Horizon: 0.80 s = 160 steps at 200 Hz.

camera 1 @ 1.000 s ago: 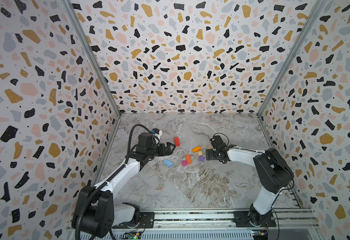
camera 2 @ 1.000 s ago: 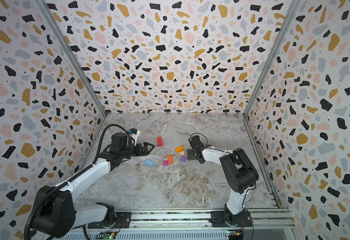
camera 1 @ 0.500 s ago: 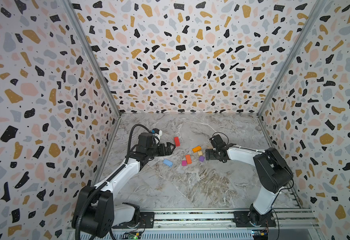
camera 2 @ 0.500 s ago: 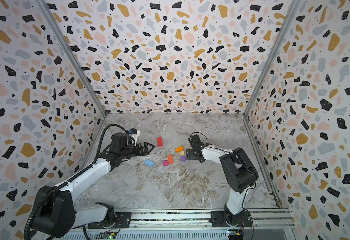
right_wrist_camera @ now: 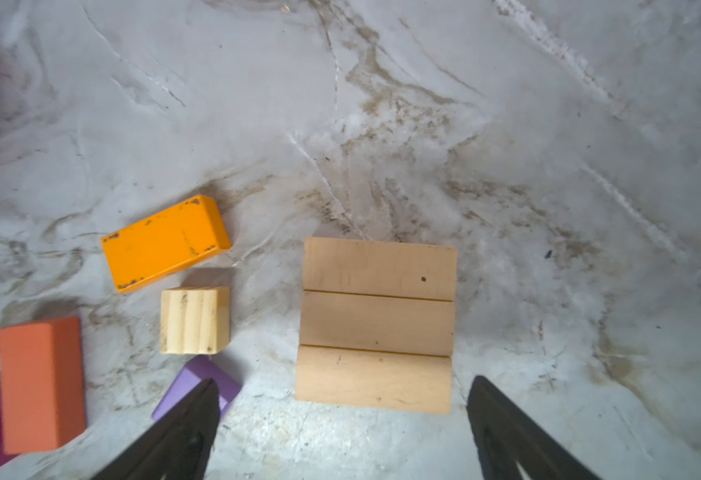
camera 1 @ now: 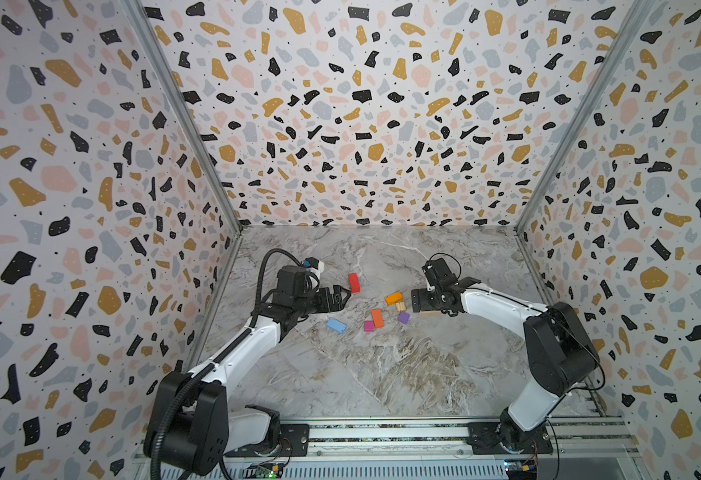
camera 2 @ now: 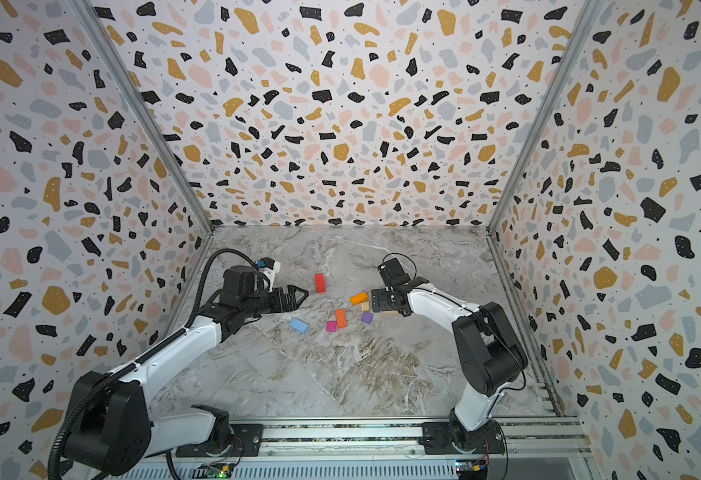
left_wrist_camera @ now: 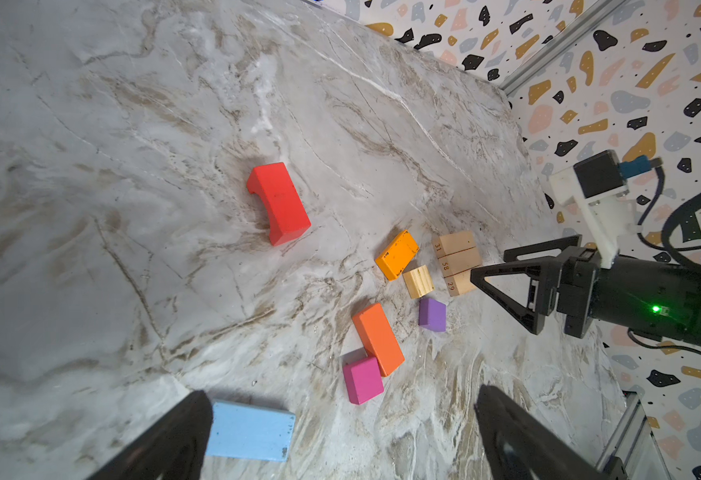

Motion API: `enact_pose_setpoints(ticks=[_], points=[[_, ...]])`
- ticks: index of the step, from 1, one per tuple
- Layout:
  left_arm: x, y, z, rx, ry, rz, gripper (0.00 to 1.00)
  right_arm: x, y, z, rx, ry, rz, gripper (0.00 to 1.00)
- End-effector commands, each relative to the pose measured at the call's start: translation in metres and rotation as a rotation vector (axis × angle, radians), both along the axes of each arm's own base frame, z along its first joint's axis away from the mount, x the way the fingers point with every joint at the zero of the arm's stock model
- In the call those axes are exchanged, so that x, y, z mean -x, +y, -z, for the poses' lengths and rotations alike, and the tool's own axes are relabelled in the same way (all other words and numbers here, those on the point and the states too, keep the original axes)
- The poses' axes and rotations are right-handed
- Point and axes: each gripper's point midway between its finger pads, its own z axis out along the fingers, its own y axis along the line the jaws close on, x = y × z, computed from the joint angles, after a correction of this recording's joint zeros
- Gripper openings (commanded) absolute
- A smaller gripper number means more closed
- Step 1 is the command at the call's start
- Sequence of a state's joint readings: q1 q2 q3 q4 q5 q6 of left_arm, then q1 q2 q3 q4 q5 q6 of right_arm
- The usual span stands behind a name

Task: Build the wood block tower
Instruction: 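Open the right gripper and raise it from the three-bar stack, then move the open right gripper over the coral bar near the magenta cube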

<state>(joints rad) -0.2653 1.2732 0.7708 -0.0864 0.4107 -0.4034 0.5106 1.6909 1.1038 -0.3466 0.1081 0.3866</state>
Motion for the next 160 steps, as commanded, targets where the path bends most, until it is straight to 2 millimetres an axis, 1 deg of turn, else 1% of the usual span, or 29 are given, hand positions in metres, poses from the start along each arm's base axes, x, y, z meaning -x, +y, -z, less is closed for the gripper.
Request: enact_pose_setpoints(ticks=[1,29,48,60,77,108,120,139,160], points=[[-0.002,-0.001,-0.016,-0.004,-0.057,0.011,1.00,0.004,0.010,-0.027,-0.044,-0.006,-0.048,0.92],[-0.004,0.003,-0.018,-0.011,-0.067,-0.006,1.00,0.011,0.027,-0.040,-0.072,-0.008,-0.095,0.89],[-0.005,0.008,-0.021,-0.012,-0.074,-0.021,1.00,0.017,0.044,-0.049,-0.087,-0.024,-0.152,0.87],[-0.005,0.008,-0.021,-0.008,-0.074,-0.024,1.00,0.021,0.053,-0.050,-0.091,-0.020,-0.176,0.86],[-0.005,0.008,-0.022,-0.003,-0.075,-0.022,1.00,0.026,0.067,-0.053,-0.101,-0.012,-0.196,0.81],[-0.005,0.009,-0.024,-0.001,-0.083,-0.023,1.00,0.036,0.094,-0.050,-0.105,-0.003,-0.235,0.76],[-0.005,0.009,-0.025,0.000,-0.083,-0.023,1.00,0.039,0.103,-0.045,-0.098,0.005,-0.242,0.75],[-0.004,0.008,-0.024,0.006,-0.081,-0.020,1.00,0.042,0.114,-0.037,-0.084,0.013,-0.245,0.70],[-0.002,0.003,-0.026,0.045,-0.078,-0.004,1.00,0.047,0.125,-0.028,-0.081,0.026,-0.256,0.67]])
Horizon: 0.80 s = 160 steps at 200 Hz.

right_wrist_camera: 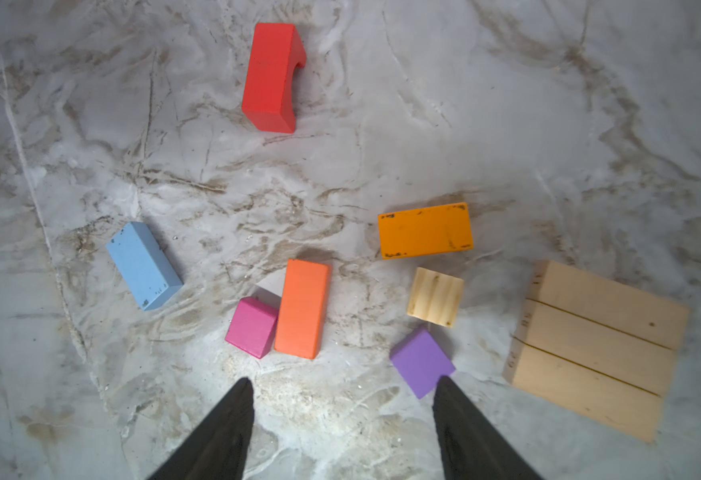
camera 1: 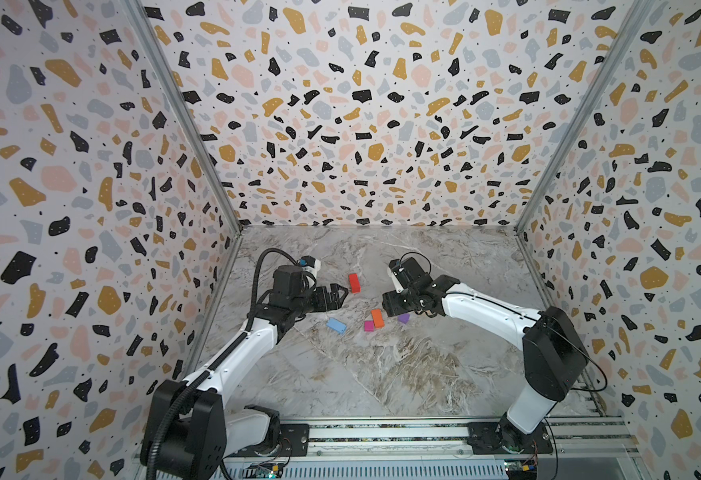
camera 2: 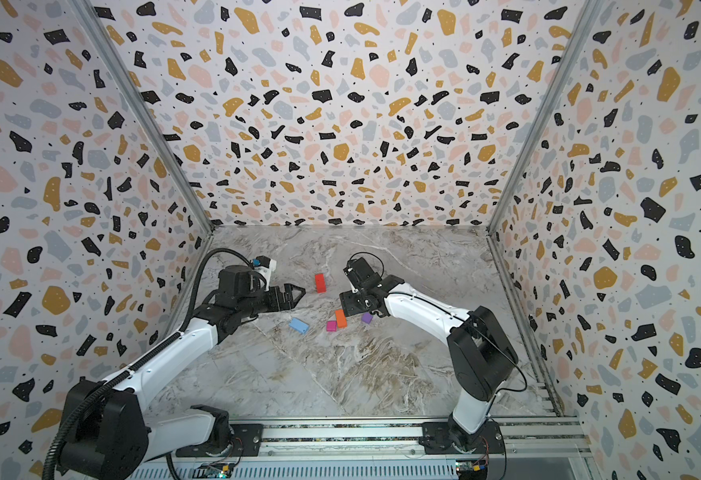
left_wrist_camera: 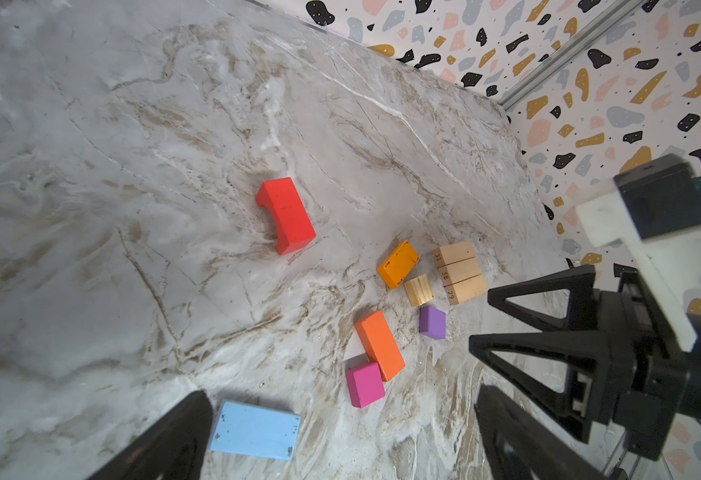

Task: Build the wood block tower
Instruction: 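Move the open right gripper over the coral bar near the magenta cube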

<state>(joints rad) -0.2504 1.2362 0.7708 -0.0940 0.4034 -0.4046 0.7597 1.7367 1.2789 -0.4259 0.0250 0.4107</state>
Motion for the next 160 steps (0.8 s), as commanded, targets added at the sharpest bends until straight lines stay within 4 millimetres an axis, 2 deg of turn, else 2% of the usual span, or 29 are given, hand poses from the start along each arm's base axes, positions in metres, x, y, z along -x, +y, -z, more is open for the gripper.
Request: enact_pose_setpoints(ticks=[1,41,86,160], points=[[-0.002,-0.004,-0.015,0.042,-0.049,0.019,1.00,0.003,0.009,0.007,0.019,0.016,0.014,0.67],[-0.001,-0.005,-0.015,0.049,-0.049,0.019,1.00,0.007,0.015,0.027,0.063,0.026,0.010,0.62],[-0.002,-0.005,-0.015,0.049,-0.050,0.018,1.00,0.012,0.026,0.038,0.068,0.041,-0.001,0.57],[-0.001,-0.005,-0.014,0.050,-0.045,0.020,1.00,0.010,0.036,0.055,0.077,0.053,0.002,0.51]])
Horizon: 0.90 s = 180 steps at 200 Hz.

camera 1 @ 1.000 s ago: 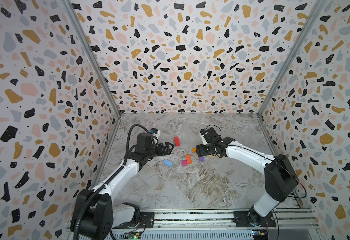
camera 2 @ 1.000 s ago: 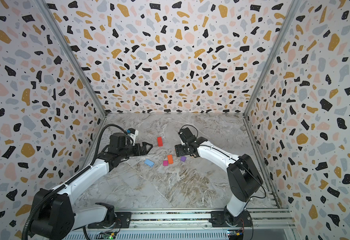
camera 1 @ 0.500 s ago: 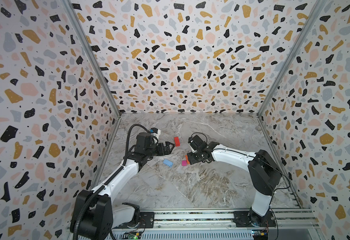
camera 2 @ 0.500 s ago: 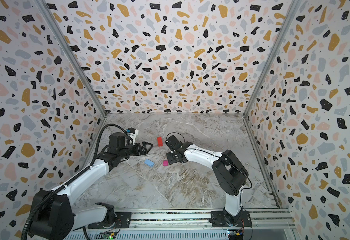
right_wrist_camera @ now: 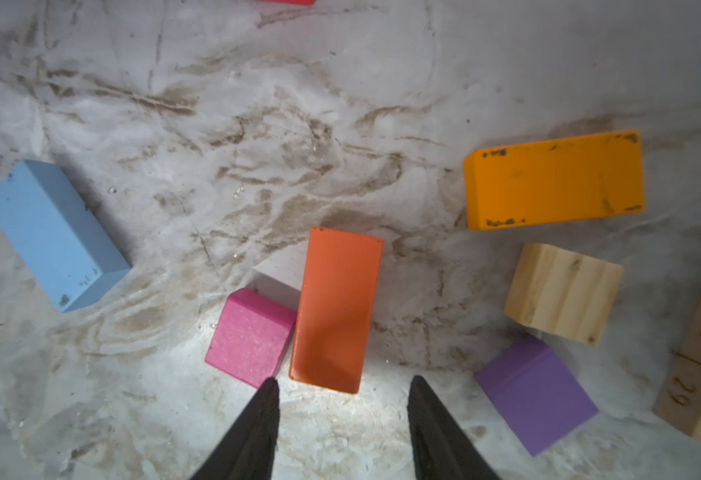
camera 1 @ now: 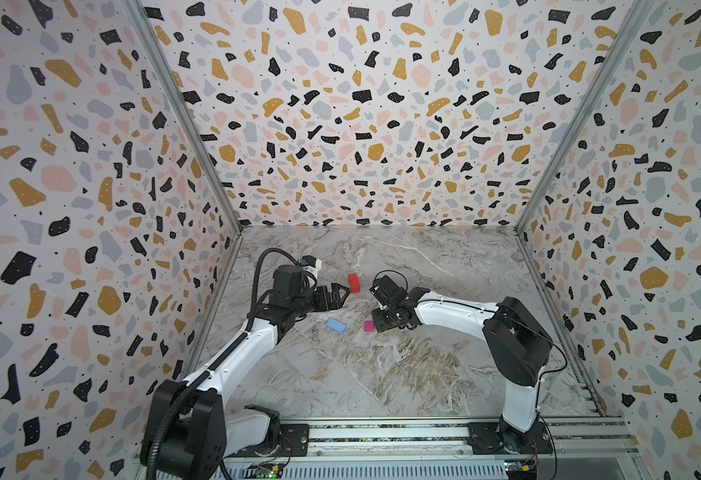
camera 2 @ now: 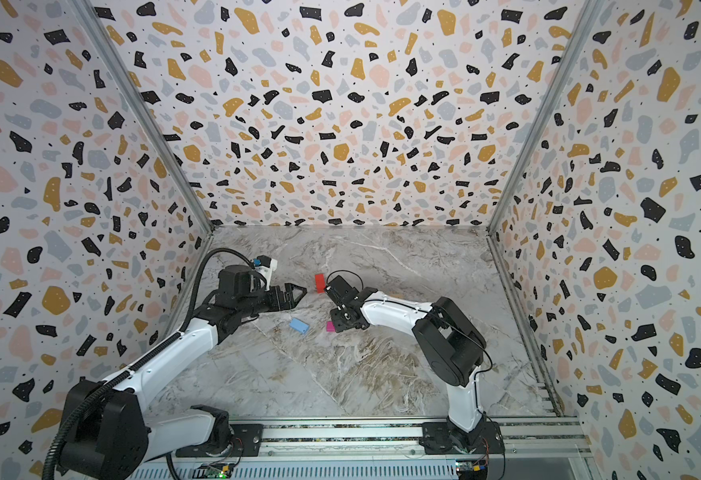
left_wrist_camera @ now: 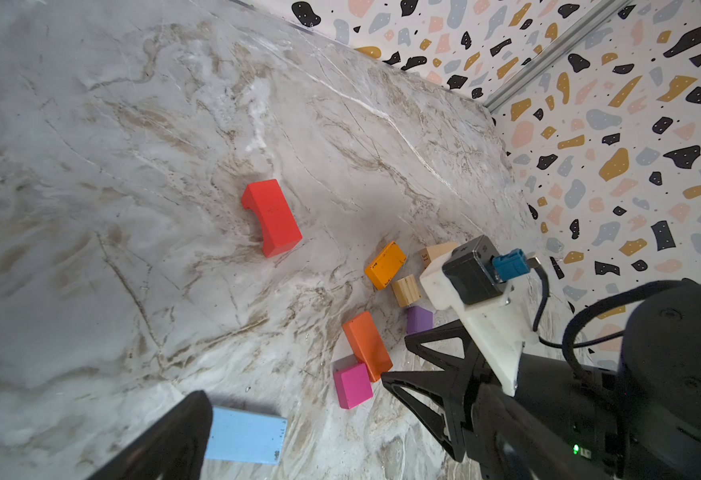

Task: Build the wood block tower
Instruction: 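Move the open right gripper over the coral bar near the magenta cube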

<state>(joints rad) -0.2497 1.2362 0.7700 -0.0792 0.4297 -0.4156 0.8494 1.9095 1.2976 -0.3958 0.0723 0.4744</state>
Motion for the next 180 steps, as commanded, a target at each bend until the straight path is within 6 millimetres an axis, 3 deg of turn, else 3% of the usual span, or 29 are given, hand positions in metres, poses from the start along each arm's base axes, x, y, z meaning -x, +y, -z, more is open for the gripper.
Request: enact_pose_setpoints(ticks=[1,180], points=[[-0.002,-0.001,-0.011,0.025,-0.042,0.007,1.00,-0.008,0.009,-0.008,-0.016,-0.024,0.013,0.51],[-0.002,-0.001,-0.008,0.024,-0.034,0.007,1.00,-0.014,0.010,0.010,0.029,-0.021,0.024,0.40]])
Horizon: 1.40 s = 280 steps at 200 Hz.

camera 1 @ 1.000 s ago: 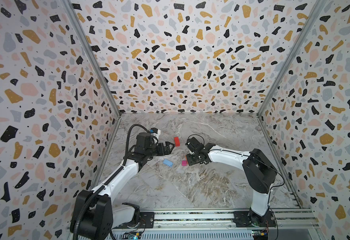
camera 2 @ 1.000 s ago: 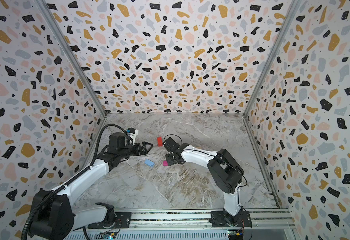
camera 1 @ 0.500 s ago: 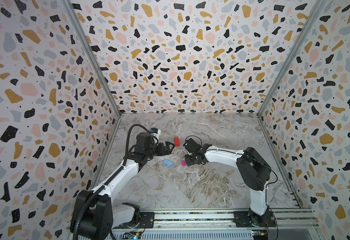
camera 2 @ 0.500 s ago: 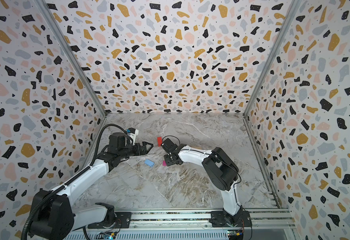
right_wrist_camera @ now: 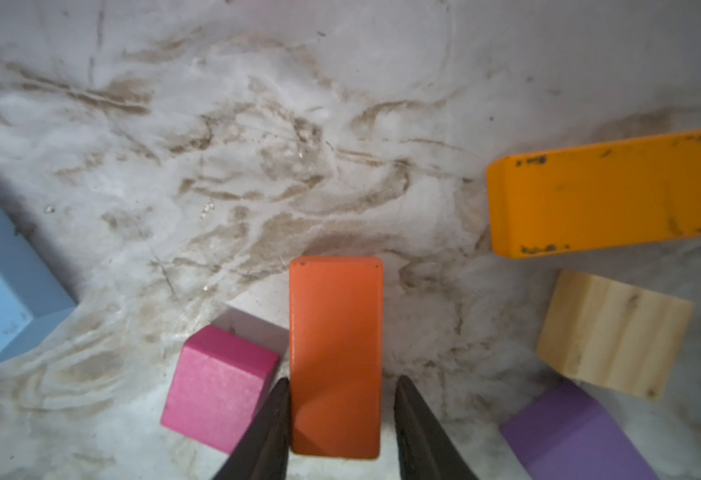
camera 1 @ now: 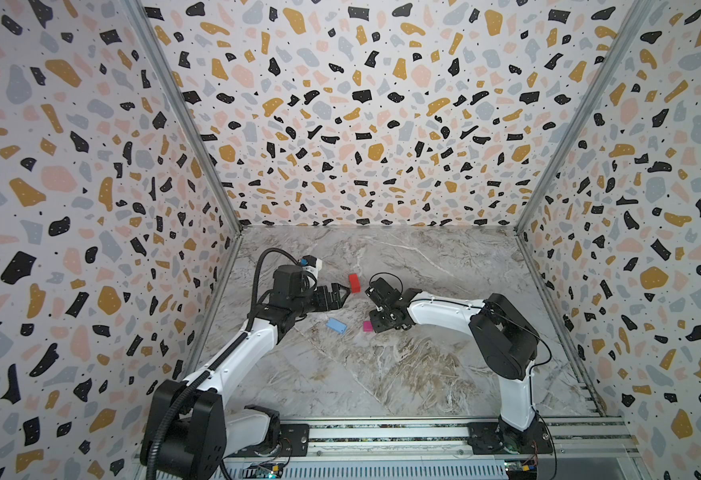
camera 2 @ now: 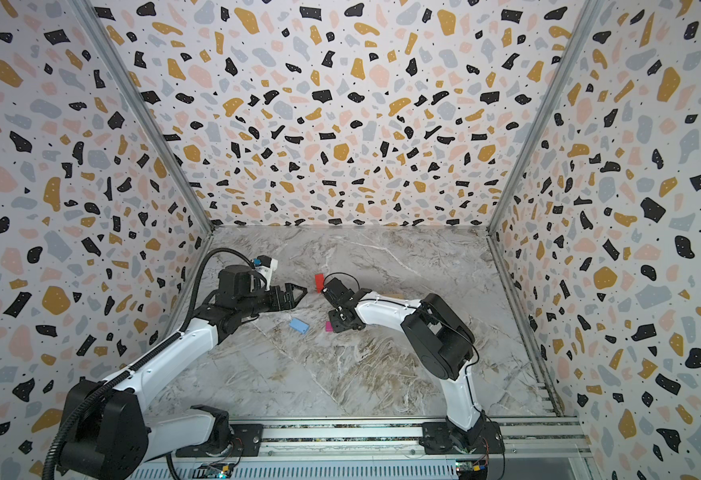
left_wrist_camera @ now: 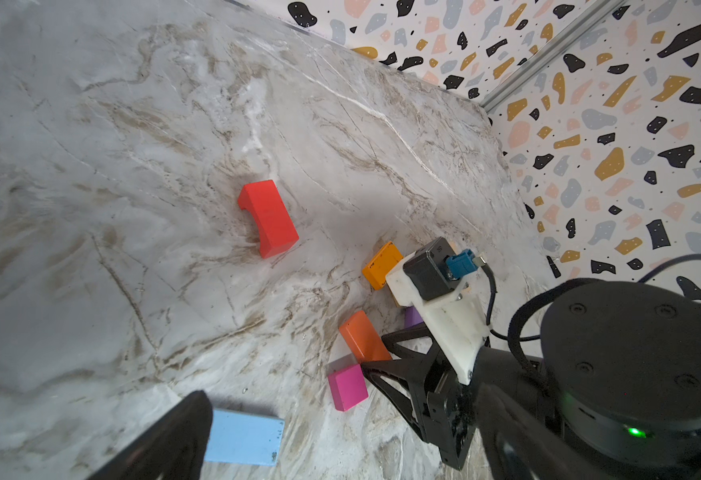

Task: Build the wood block tower
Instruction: 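Move the open right gripper over the coral bar near the magenta cube, then lower the right gripper and close it on the coral bar, then lift the coral bar and carry it over the three-bar stack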

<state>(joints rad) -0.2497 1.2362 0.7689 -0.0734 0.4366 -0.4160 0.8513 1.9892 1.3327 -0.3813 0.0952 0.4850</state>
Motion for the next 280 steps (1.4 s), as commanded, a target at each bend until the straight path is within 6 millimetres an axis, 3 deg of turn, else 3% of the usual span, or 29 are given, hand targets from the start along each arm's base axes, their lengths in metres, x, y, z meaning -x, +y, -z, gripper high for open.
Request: enact_pose_setpoints(ticks=[1,83,166,280], points=[[-0.002,-0.001,-0.007,0.019,-0.031,0.002,1.00,-0.006,0.006,-0.011,-0.004,-0.029,0.006,0.40],[-0.002,0.000,-0.006,0.016,-0.028,-0.001,1.00,-0.010,0.003,-0.028,-0.011,-0.065,0.019,0.30],[-0.001,-0.001,-0.004,0.016,-0.024,0.005,1.00,-0.019,-0.012,-0.067,-0.027,-0.136,0.063,0.28],[-0.002,-0.001,-0.002,0.021,-0.017,0.004,1.00,-0.029,-0.073,-0.085,-0.017,-0.151,0.157,0.28]])
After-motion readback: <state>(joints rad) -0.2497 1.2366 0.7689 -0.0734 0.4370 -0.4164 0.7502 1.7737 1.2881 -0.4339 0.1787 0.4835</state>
